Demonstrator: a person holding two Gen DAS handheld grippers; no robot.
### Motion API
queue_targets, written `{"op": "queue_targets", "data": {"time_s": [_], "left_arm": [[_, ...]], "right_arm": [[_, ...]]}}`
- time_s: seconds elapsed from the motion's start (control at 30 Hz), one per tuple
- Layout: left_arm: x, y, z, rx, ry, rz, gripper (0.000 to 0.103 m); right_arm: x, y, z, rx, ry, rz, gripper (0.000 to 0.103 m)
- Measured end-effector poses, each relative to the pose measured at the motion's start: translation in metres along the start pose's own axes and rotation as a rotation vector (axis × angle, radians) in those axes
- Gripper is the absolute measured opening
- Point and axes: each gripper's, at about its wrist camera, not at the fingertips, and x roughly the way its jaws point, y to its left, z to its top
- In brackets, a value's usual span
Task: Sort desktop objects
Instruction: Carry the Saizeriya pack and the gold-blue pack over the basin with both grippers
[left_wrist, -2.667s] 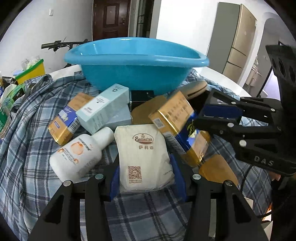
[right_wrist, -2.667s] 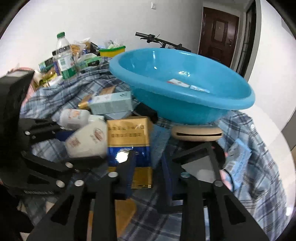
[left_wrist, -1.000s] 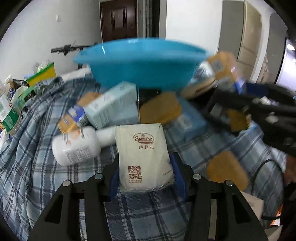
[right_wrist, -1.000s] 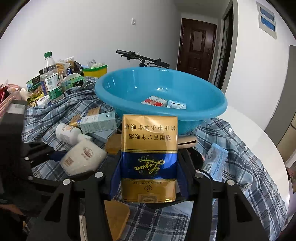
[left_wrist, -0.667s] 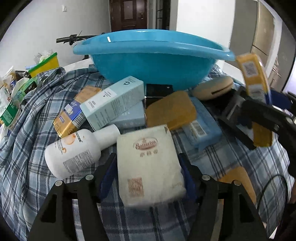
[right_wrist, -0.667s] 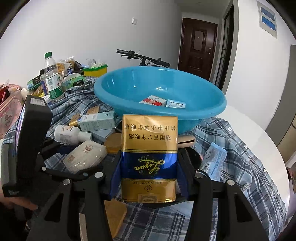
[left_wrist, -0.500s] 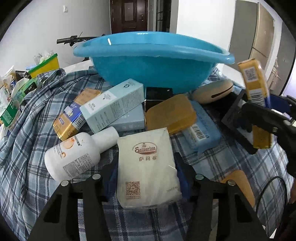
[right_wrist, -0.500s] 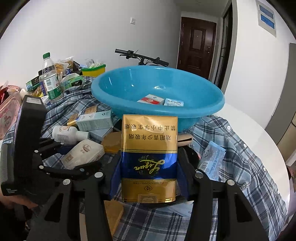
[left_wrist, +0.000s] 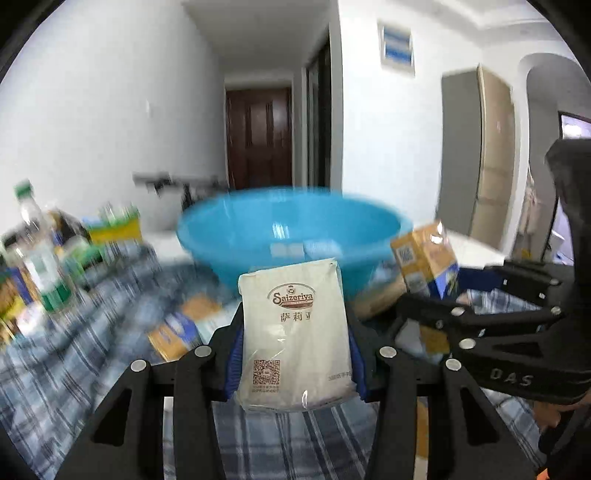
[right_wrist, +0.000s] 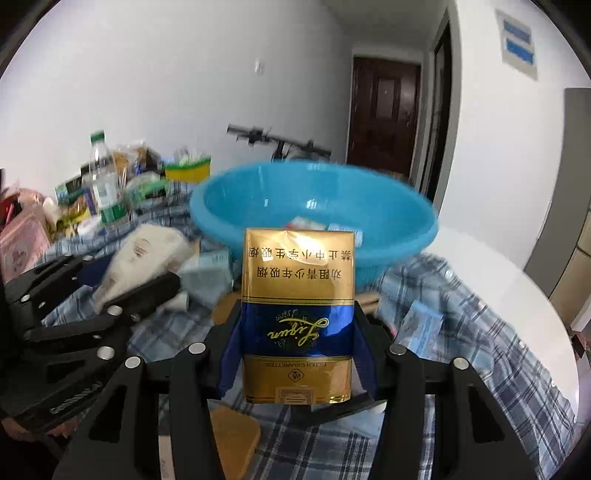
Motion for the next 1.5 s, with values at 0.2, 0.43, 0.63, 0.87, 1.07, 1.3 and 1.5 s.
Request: {"op": "queue_targets", "data": {"time_s": [0.2,0.43,0.63,0.87,1.07,1.3,1.5], "left_arm": [[-0.049,-0.013,0.009,0.083,-0.317,0.109,0.049],[-0.071,-0.022,0.009,0.104,-0.463,0.135,0.049],[-0.078,-0.023,0.008,0.102,-0.470,0.144,0.049],[-0.085,-0.024,0.018,0.097,-0.479,0.198,0.049],[-0.075,-0.020,0.036,0.105,-0.447,0.218,0.049],[-0.046,-0.006,0.071,0.077,-0.407,0.200,0.049],[0.002,0.006,0.108,0.042,-0.364,0.176,0.049]], "right_arm": [[-0.043,0.011,0.006,-0.027,-0.278,-0.073,0.051],[-0.086,0.026,-0.001,-0.035,-0.552,-0.165,0.051],[-0.086,0.038,-0.002,-0.046,-0.562,-0.178,0.051],[-0.087,0.035,0.001,-0.019,-0.559,-0.205,0.051],[-0.087,0.031,0.017,-0.024,-0.542,-0.226,0.051],[-0.075,0.015,0.051,0.008,-0.541,-0.222,0.051],[-0.053,-0.002,0.085,0.024,-0.523,-0.234,0.051]]}}
